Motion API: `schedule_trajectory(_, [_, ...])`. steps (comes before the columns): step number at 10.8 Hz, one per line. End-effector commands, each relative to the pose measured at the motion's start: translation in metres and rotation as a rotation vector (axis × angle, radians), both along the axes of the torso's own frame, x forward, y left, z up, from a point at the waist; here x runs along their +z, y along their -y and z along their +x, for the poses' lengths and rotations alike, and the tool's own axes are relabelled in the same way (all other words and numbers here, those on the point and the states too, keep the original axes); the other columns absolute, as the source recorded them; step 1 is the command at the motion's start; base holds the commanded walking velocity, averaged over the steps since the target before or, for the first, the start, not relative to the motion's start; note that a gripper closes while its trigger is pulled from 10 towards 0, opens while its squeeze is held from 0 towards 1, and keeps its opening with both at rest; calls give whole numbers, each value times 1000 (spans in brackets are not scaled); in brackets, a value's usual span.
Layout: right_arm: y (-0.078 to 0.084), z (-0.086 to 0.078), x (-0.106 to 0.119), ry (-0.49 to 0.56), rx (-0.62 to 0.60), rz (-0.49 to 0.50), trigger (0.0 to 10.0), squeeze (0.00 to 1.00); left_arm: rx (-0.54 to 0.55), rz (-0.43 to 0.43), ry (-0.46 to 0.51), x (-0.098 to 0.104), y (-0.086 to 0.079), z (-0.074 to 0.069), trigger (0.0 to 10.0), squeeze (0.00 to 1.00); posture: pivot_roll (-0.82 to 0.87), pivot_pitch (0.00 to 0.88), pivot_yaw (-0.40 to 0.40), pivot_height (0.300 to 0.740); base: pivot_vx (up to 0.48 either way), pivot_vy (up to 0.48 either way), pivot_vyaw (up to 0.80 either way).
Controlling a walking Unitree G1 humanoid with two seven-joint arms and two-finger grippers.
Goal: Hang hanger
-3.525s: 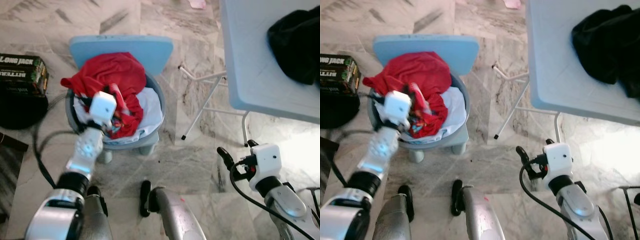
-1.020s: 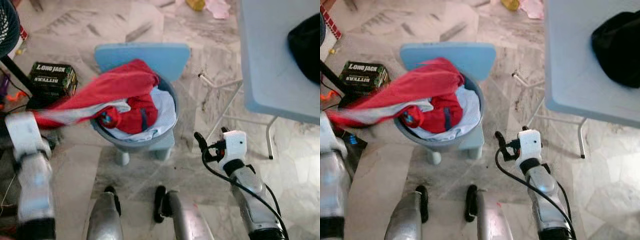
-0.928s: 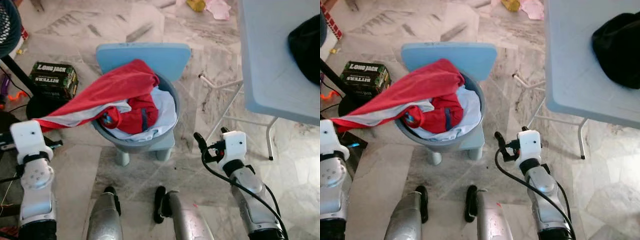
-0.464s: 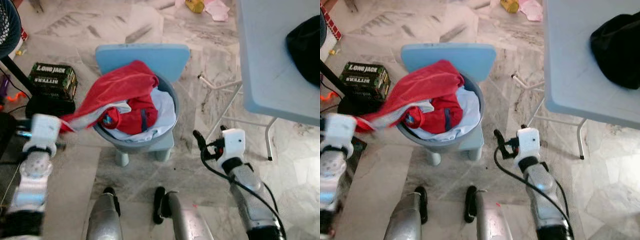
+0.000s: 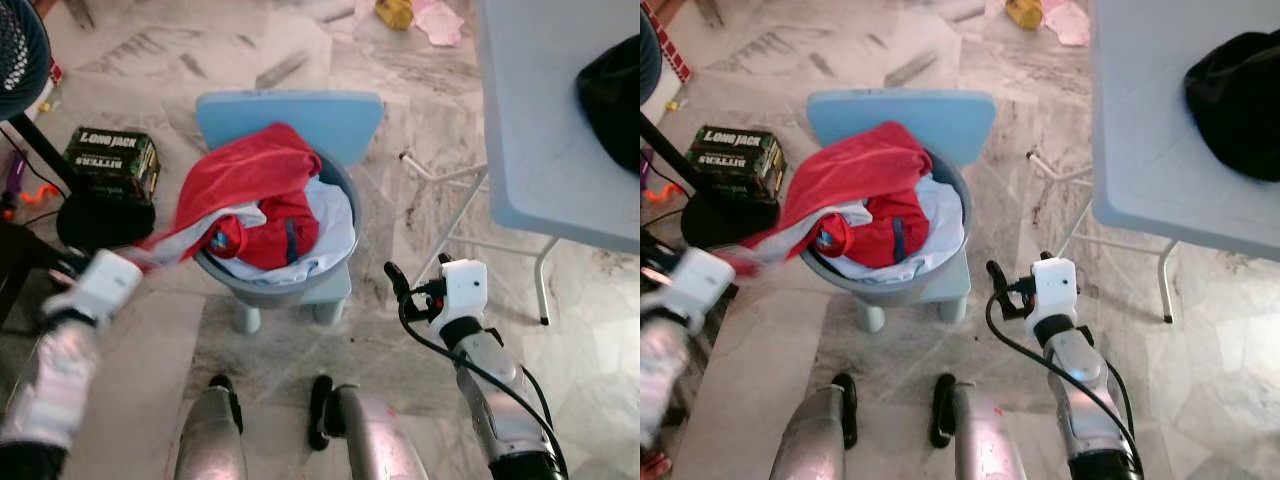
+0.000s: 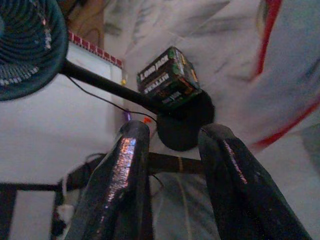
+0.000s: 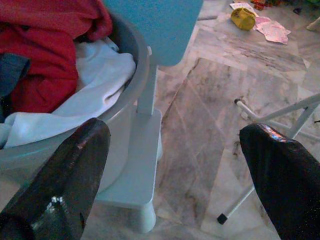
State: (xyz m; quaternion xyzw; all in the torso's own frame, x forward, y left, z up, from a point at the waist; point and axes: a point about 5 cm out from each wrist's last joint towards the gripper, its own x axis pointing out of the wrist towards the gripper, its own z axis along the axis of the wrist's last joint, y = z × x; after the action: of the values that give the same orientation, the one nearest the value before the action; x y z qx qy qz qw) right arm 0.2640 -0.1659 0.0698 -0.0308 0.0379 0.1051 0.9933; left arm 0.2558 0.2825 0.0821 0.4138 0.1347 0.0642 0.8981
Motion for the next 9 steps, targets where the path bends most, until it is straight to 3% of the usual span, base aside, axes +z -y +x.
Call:
schedule_trajectory(1, [2,-4,-7,-26,-10,-6,10000,0,19,0,27,-1,0,-4,10000,1000,52,225,-99,740,0,0,0])
schedule_trajectory(2, [2,-3,-7,-25,-10,-4,10000,0,35,33,105,7,-1,-3,10000,1000,52,223,-99,740,0,0,0])
schedule_trajectory(4, [2,-3,-7,-25,-10,-4,10000,0,35,33,105,7,-1,-3,10000,1000,52,223,-99,740,0,0,0])
schedule_trajectory(5, [2,-1,-7,-23,-8,-5,10000,0,-102,-29,243,20,28,5,10000,1000,52,212,-101,740,0,0,0])
schedule_trajectory(6, [2,-1,-7,-21,-6,-7,10000,0,-317,-119,268,23,64,9,10000,1000,48,212,-104,740,0,0,0])
schedule_trajectory(7, [1,-3,-7,-21,-3,-7,10000,0,-457,-185,226,20,86,9,10000,1000,40,216,-102,740,0,0,0])
schedule_trajectory(9, [6,-8,-9,-29,-16,-12,10000,0,-547,-209,226,24,101,15,10000,1000,28,226,-98,740,0,0,0])
